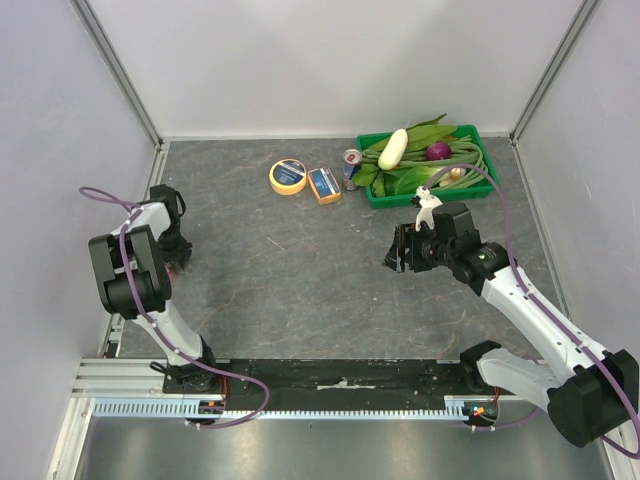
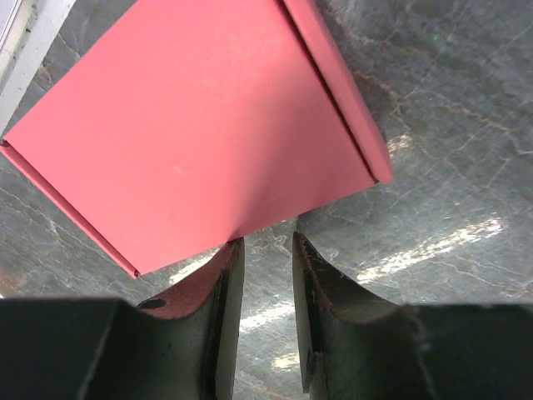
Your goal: Fold the paper box
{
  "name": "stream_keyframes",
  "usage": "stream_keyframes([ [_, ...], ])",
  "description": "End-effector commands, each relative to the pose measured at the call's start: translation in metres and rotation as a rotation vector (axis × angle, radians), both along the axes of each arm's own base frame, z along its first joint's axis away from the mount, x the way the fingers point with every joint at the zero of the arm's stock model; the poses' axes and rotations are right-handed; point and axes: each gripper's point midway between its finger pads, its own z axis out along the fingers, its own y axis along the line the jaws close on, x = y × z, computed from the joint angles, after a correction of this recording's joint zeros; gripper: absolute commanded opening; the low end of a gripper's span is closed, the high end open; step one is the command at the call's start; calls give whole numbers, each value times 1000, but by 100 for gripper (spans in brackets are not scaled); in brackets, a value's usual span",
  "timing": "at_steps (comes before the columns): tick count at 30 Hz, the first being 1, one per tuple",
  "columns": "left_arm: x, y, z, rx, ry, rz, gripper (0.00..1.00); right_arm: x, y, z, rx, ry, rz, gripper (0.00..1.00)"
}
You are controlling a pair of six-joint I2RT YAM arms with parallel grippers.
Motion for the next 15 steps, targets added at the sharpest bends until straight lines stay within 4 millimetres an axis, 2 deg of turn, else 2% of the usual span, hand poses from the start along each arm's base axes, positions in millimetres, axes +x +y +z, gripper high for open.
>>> stream_keyframes([
  [1,26,3,8,-6,-92,5,36,4,1,7,4,-37,9,70],
  [3,33,-2,8,-38,-121,-11,36,5,1,5,3,-36,5,70],
  [7,44,3,12,-28,-124,-17,36,7,2,7,6,-38,5,70],
  [15,42,12,4,-9,-81,2,37,7,0,7,-2,-44,-6,70],
])
